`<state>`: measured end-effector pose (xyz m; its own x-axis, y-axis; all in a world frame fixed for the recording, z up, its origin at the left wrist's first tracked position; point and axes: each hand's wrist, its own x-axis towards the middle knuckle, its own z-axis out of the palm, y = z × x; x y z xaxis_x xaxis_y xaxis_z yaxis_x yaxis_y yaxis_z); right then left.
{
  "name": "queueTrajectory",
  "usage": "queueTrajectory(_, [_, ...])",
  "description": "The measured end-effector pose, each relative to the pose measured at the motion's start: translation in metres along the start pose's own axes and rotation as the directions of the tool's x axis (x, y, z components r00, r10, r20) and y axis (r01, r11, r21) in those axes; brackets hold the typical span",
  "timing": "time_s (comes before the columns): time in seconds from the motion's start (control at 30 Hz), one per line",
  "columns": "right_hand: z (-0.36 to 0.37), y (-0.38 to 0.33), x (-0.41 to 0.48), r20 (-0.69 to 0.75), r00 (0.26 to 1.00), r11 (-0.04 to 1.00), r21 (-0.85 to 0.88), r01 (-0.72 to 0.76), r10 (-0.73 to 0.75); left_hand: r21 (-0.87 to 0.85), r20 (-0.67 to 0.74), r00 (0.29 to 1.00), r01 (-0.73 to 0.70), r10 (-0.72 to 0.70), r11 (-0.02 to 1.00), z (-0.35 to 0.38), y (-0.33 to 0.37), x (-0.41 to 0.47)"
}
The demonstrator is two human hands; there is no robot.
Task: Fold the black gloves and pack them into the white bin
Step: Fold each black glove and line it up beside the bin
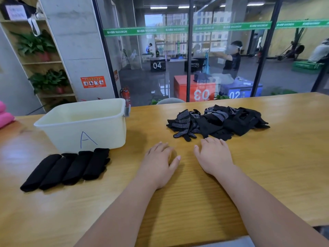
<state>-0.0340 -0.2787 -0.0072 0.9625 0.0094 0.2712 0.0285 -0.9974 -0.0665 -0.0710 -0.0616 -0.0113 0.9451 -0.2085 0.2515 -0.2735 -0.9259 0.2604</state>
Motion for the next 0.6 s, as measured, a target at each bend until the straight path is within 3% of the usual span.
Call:
queueTrajectory(0.23, [-0.015, -0.01, -0.028, -0.119, 0.978, 0.983, -0.08, 0.164, -0.173, 0.012, -0.027, 0.999, -0.024, 0.025, 1.0, -0.002, 0.002, -0.003])
queueTrajectory(0.43, [-0.018, -0.008, -0.042, -0.287, 0.902, 0.89, 0.233, 0.393, -0.323, 0.005, -0.07, 0.996, -0.047, 0.047, 0.999, 0.001, 0.0, -0.004])
queueTrajectory(0.5, [-0.016, -0.006, -0.039, -0.383, 0.884, 0.9, 0.229, 0.371, -0.267, -0.008, -0.082, 0.995, -0.052, 0.051, 0.999, 0.001, -0.001, -0.005])
queueTrajectory(0.6, [-0.009, -0.002, -0.033, -0.2, 0.971, 0.968, 0.185, 0.17, -0.132, -0.031, -0.083, 0.995, -0.055, 0.052, 0.998, 0.001, -0.002, -0.006])
